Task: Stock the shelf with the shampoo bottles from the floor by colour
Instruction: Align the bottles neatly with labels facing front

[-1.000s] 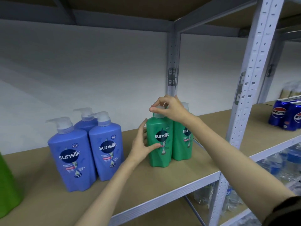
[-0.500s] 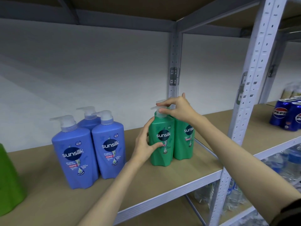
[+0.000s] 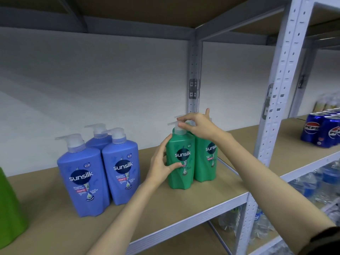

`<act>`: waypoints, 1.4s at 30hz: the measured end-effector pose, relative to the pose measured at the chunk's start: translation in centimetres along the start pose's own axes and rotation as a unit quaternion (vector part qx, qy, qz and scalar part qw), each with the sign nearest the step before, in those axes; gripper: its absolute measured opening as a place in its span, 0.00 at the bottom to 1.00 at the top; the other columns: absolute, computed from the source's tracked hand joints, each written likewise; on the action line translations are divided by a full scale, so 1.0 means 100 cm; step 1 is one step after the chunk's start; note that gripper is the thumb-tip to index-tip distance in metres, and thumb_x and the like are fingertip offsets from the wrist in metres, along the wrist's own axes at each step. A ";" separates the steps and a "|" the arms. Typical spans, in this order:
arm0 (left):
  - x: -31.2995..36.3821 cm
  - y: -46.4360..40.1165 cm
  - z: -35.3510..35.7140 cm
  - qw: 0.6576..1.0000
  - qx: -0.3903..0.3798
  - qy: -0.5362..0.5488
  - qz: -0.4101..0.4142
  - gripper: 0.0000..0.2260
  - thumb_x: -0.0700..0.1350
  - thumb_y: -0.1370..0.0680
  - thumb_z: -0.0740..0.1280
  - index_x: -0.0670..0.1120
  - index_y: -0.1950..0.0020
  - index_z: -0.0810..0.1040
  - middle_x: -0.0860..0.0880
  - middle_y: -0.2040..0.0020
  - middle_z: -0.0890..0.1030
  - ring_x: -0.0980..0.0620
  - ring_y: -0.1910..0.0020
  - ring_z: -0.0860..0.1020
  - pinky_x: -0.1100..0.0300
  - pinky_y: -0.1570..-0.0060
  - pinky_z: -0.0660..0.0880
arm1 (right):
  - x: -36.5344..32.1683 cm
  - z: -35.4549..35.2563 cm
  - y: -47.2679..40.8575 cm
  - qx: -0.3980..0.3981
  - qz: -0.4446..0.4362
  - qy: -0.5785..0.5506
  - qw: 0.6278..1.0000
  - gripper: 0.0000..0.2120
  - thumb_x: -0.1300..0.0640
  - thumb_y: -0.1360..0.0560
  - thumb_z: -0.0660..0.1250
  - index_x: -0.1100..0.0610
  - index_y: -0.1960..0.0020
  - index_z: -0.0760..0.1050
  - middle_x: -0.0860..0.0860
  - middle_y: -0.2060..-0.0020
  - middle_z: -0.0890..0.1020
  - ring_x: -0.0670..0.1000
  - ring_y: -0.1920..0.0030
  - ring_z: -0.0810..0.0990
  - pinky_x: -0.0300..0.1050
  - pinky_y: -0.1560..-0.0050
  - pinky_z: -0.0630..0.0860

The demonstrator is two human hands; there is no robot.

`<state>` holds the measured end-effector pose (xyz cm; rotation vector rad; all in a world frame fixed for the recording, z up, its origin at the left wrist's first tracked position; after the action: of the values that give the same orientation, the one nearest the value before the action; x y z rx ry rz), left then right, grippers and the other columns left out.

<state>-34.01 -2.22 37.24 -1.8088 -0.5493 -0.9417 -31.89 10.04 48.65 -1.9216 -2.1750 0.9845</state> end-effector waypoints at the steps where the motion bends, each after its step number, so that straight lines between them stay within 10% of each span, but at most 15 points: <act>1: 0.001 0.000 0.000 1.000 -0.007 -0.013 0.001 0.40 0.36 0.35 0.77 0.64 0.34 0.62 0.52 0.33 0.70 0.56 0.37 0.73 0.62 0.40 0.73 | 0.002 -0.005 0.004 0.020 -0.003 0.011 1.000 0.20 0.45 0.24 0.61 0.51 0.35 0.73 0.49 0.35 0.74 0.50 0.32 0.67 0.64 0.29 0.36; 6: 0.029 -0.002 -0.021 0.989 0.064 -0.126 0.045 0.31 0.48 0.31 0.74 0.53 0.31 0.64 0.54 0.35 0.65 0.54 0.33 0.65 0.58 0.32 0.63 | 0.047 -0.042 0.057 0.198 0.051 -0.129 0.970 0.23 0.52 0.25 0.65 0.50 0.31 0.67 0.53 0.30 0.65 0.53 0.28 0.58 0.57 0.27 0.52; 10: 0.088 -0.025 -0.025 0.963 0.113 -0.195 0.150 0.21 0.51 0.27 0.65 0.46 0.36 0.71 0.50 0.39 0.73 0.56 0.37 0.67 0.70 0.36 0.59 | 0.095 -0.014 0.094 0.159 0.145 -0.221 0.951 0.33 0.53 0.29 0.71 0.48 0.28 0.61 0.51 0.29 0.64 0.49 0.29 0.61 0.48 0.29 0.59; 18: 0.113 -0.090 0.048 0.886 -0.079 -0.444 0.110 0.20 0.57 0.23 0.60 0.51 0.34 0.70 0.51 0.37 0.76 0.50 0.36 0.71 0.51 0.35 0.62 | 0.108 0.024 0.094 0.114 0.166 -0.308 0.930 0.48 0.53 0.37 0.78 0.43 0.26 0.52 0.47 0.31 0.63 0.51 0.31 0.65 0.43 0.38 0.72; 22: 0.098 -0.105 0.053 0.867 -0.096 -0.485 0.059 0.20 0.60 0.25 0.61 0.52 0.36 0.74 0.52 0.42 0.80 0.48 0.39 0.72 0.50 0.38 0.64 | 0.112 0.039 0.091 0.115 0.159 -0.324 0.926 0.49 0.54 0.39 0.79 0.42 0.27 0.53 0.44 0.35 0.69 0.50 0.35 0.70 0.57 0.35 0.70; 37: 0.094 -0.106 0.052 0.890 -0.075 -0.446 0.057 0.13 0.54 0.22 0.61 0.52 0.43 0.79 0.53 0.41 0.80 0.49 0.42 0.74 0.51 0.41 0.64 | 0.105 0.035 0.096 0.184 0.162 -0.226 0.943 0.46 0.47 0.37 0.77 0.41 0.29 0.52 0.49 0.35 0.72 0.53 0.36 0.72 0.58 0.38 0.72; 42: 0.106 -0.078 0.024 0.877 0.059 -0.462 0.116 0.24 0.66 0.28 0.59 0.53 0.39 0.76 0.52 0.39 0.75 0.50 0.39 0.69 0.56 0.45 0.60 | 0.106 0.036 0.096 0.164 0.162 -0.239 0.943 0.47 0.45 0.39 0.77 0.39 0.29 0.51 0.49 0.33 0.71 0.52 0.35 0.71 0.58 0.36 0.70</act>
<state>-32.42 2.70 49.54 -2.0861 -0.9095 0.1881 -27.51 18.35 37.26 -2.0671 -1.7373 1.9080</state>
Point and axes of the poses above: each hand's wrist, its own y-axis away from the middle knuckle, its own z-axis out of the palm, x = y × z, the point moved 9 cm from there along -y, towards the middle knuckle
